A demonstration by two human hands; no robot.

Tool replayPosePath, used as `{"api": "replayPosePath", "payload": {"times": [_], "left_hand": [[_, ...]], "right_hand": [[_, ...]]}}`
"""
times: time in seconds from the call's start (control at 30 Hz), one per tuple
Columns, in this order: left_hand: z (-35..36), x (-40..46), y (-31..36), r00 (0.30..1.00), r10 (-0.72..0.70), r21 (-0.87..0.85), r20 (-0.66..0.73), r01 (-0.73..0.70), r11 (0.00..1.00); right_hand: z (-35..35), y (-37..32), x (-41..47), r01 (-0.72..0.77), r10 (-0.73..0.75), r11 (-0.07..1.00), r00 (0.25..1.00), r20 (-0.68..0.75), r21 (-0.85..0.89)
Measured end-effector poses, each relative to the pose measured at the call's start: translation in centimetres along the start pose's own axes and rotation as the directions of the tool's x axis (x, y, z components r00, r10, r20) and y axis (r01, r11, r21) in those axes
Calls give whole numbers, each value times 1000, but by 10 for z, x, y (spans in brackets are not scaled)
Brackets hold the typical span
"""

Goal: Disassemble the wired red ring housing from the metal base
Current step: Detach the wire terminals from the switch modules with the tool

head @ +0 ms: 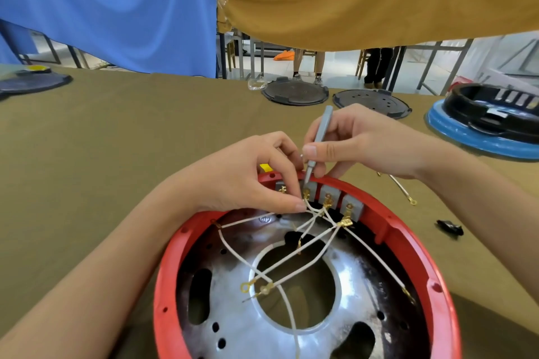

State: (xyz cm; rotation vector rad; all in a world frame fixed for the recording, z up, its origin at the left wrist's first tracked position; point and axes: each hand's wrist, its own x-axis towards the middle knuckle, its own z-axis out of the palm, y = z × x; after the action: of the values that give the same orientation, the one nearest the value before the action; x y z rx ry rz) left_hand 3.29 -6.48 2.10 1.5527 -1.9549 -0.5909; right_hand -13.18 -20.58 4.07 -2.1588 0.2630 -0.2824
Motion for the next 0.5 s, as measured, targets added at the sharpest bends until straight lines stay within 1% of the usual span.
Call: {"api": "replayPosePath", "payload": {"times": [0.1, 0.23, 0.5], "left_hand": [[0, 0, -1, 1000, -1, 8, 1, 1, 1000], [0, 0, -1, 1000, -7, 14, 0, 7, 1000], [-1, 0, -1, 1000, -8, 8, 13, 8, 1000]], "right_hand": [[-2, 1, -1, 4, -3, 1000, 1000, -26, 26], [-1, -1, -1, 10, -9, 1000, 1000, -18, 18], [-2, 4, 2, -31, 32, 998, 999, -10, 62]]}}
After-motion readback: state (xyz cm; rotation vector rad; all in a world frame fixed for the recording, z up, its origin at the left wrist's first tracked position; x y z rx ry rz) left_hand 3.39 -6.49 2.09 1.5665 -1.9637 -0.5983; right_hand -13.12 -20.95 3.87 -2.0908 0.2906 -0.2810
